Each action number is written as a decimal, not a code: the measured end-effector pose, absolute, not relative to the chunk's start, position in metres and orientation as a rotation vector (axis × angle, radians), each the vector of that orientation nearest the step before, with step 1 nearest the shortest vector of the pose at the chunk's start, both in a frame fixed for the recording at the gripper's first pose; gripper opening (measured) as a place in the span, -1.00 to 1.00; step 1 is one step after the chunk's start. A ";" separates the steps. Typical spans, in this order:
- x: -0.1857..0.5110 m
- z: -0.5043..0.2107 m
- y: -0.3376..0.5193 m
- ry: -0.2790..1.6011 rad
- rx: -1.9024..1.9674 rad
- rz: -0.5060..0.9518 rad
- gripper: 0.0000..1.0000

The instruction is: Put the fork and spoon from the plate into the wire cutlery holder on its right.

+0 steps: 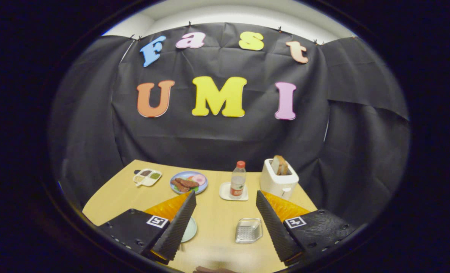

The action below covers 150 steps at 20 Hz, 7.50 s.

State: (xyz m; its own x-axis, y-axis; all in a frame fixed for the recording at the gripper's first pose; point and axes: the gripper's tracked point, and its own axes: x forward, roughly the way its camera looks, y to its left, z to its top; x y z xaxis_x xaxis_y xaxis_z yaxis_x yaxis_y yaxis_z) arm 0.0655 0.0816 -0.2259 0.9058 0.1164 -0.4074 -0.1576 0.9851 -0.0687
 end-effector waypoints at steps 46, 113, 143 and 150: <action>0.047 -0.388 0.150 0.968 -0.069 0.371 -0.92; 0.068 -0.444 0.231 1.063 0.043 0.215 0.94; 0.029 -0.451 0.264 1.158 0.079 0.263 -0.90; 0.036 -0.392 0.187 1.073 0.011 0.278 -0.90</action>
State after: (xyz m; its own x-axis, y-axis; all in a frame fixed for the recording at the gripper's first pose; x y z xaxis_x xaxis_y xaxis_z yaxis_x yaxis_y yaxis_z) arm 0.0360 0.1867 -0.3923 0.4461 0.2303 -0.8649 -0.2194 0.9650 0.1438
